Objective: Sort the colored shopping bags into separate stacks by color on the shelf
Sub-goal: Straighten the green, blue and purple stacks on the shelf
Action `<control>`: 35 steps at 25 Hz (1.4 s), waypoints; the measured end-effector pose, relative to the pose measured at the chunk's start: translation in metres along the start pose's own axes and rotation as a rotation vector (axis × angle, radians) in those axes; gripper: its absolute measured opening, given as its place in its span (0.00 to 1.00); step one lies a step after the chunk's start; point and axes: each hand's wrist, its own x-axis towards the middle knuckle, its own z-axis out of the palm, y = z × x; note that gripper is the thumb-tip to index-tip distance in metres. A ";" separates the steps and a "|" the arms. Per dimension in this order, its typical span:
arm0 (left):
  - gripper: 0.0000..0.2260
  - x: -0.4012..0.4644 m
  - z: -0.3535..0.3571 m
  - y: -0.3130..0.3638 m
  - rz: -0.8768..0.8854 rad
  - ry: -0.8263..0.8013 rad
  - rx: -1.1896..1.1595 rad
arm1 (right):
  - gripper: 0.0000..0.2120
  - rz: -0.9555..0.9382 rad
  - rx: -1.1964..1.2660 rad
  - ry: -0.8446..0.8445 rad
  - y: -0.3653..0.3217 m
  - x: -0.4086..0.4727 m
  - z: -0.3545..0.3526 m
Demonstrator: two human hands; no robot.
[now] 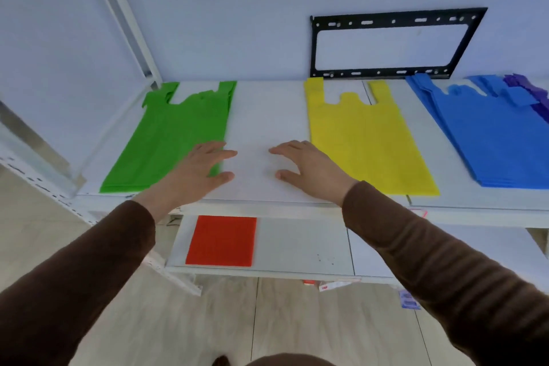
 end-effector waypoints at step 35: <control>0.28 -0.033 -0.057 -0.212 0.271 -0.312 0.298 | 0.32 -0.030 -0.299 -0.052 -0.122 0.095 0.127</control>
